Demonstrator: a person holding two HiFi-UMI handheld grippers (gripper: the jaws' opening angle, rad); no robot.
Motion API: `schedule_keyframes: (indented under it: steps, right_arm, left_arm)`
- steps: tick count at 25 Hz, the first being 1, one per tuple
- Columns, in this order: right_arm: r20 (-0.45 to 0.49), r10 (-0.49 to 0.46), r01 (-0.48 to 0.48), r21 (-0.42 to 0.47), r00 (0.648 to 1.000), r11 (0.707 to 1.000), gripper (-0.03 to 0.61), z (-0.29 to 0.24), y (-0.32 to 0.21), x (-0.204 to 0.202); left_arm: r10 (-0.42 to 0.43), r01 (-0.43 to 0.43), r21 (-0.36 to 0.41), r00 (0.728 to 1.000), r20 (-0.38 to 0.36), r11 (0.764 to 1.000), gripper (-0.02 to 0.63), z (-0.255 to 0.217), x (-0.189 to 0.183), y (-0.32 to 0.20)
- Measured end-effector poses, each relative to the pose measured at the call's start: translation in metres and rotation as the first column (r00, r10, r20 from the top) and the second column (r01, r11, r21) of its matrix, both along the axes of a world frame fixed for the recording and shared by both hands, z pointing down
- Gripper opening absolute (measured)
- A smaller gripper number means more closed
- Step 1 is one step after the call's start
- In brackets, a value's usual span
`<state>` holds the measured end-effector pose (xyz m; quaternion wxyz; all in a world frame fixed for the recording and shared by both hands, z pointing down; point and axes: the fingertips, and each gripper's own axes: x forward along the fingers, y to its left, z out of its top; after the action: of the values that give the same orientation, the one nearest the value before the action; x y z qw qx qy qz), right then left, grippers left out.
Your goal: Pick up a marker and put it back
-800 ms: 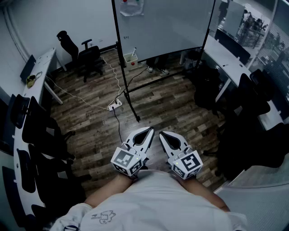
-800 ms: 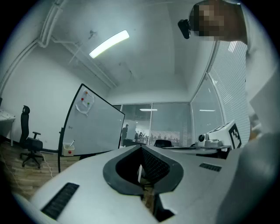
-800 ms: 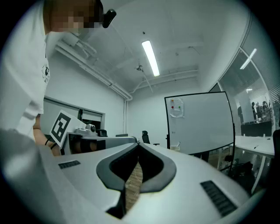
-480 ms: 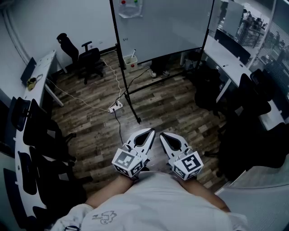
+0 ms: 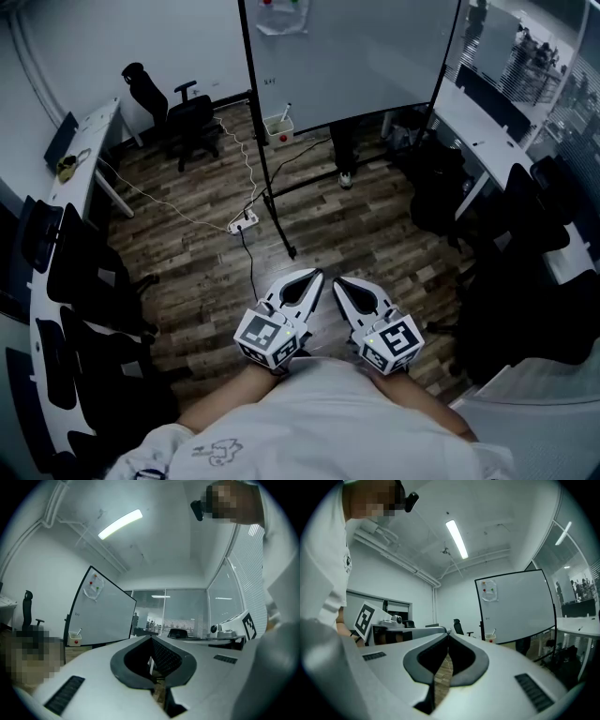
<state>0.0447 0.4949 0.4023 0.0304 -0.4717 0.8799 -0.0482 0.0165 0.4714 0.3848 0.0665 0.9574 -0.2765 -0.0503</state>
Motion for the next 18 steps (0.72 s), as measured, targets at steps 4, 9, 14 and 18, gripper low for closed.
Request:
schedule_keyframes:
  steps: [4,9,14,18]
  right_arm:
    - [0.005,-0.029,0.029,-0.003,1.0,1.0,0.011,0.004,-0.033,-0.012]
    - [0.011,-0.031,0.031,-0.003,0.999,1.0,0.011,0.001,-0.087,-0.031]
    - [0.018,-0.03,0.03,0.01,0.999,0.999,0.011,-0.008,-0.143,-0.052]
    - [0.039,-0.027,0.027,0.01,0.999,1.0,0.011,-0.017,-0.181,-0.067]
  left_arm:
    - [-0.016,0.016,-0.004,1.0,-0.004,1.0,0.005,0.006,-0.012,-0.033]
    - [-0.018,0.018,0.01,1.0,-0.008,1.0,0.005,0.001,-0.03,-0.085]
    - [-0.005,0.005,0.02,1.0,-0.001,1.0,0.005,-0.008,-0.049,-0.139]
    - [0.007,-0.007,0.031,1.0,0.009,0.999,0.005,-0.016,-0.064,-0.176]
